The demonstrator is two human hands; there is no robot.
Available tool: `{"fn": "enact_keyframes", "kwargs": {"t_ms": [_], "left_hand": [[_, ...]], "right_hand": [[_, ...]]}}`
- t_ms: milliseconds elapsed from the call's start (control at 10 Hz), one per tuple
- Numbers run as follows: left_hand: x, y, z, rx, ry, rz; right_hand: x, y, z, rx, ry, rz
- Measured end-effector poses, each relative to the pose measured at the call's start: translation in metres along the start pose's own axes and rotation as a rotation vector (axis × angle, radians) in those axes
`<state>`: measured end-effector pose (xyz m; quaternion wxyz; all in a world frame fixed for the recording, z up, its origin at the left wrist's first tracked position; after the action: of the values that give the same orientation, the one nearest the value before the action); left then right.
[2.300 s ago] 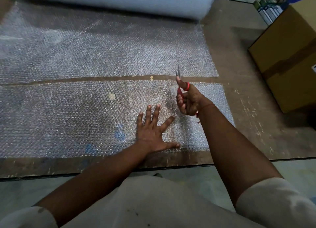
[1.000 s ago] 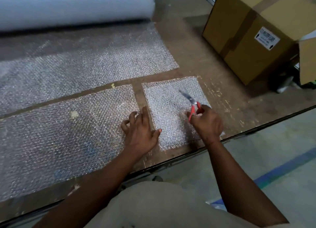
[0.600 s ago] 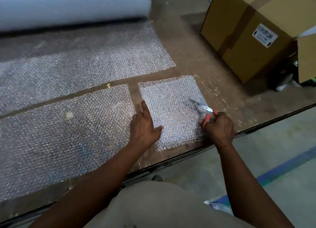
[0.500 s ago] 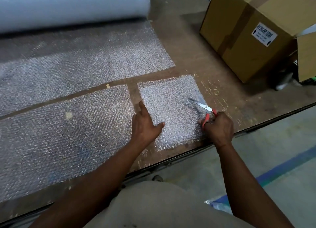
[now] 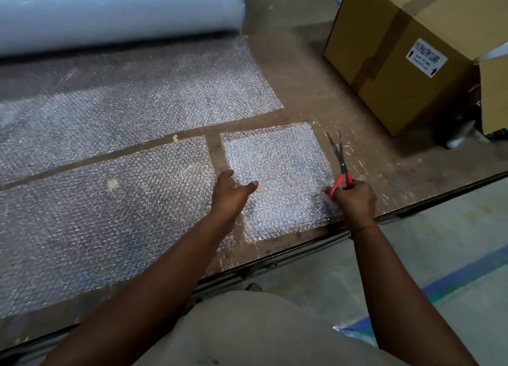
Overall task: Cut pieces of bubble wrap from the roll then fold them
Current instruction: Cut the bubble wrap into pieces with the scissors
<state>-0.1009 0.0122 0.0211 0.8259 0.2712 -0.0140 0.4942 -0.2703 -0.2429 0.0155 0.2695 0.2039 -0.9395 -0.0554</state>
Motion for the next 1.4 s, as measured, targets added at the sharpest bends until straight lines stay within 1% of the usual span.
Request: {"fn": "enact_keyframes", "kwargs": {"t_ms": [100,200,300,400,500,600,700,800,900,1000,1100,1200,1300,1400], "left_hand": [[0.001,0.001,0.0,0.005,0.034,0.022],[0.003,0.004,0.003,0.004,0.05,0.034],[0.004,0.006,0.005,0.012,0.077,0.029],[0.005,0.007,0.005,0.025,0.079,0.032],[0.005,0.007,0.005,0.018,0.054,0.03],[0.004,0.008,0.005,0.03,0.02,0.021],[0.004,0.008,0.004,0.056,-0.05,0.013],[0.003,0.011,0.004,0.071,-0.135,-0.008],[0.001,0.013,0.002,0.111,-0.142,-0.046],[-0.006,0.017,0.004,0.141,-0.051,-0.128],[-0.008,0.022,0.007,0.066,-0.012,-0.138],[-0.004,0.022,0.01,-0.043,-0.043,-0.154],[-0.003,0.02,0.008,-0.075,-0.104,-0.188],[-0.005,0.015,0.003,-0.094,-0.141,-0.201]], "right_hand": [[-0.002,-0.002,-0.002,-0.096,-0.16,-0.014],[-0.002,-0.01,0.002,-0.115,-0.303,-0.038],[0.001,-0.008,0.001,-0.143,-0.393,-0.045],[0.006,-0.008,0.001,-0.107,-0.359,-0.029],[0.01,-0.004,-0.004,-0.07,-0.279,-0.054],[0.01,-0.001,-0.005,-0.082,-0.331,-0.112],[0.008,0.005,-0.005,-0.301,-0.558,-0.145],[0.008,0.0,0.003,-0.514,-0.787,-0.24],[0.011,0.004,-0.005,-0.649,-0.989,-0.339],[0.013,0.0,0.003,-0.654,-1.119,-0.407],[0.018,-0.001,0.017,-0.595,-1.073,-0.323],[0.027,0.007,0.023,-0.504,-0.821,-0.234],[0.034,0.003,0.024,-0.357,-0.686,-0.187],[0.036,-0.005,0.018,-0.201,-0.552,-0.217]]}}
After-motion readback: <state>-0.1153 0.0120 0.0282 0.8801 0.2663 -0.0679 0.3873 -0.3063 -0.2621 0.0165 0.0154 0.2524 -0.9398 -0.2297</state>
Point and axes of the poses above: each hand's wrist, its own y-axis away from the middle knuckle, its own x-axis out of the back of the hand, z = x × y, the point moved 3 cm from there along -y, towards the middle knuckle, and after that the axes turned 15 degrees about -y, right-handed, at the moved point
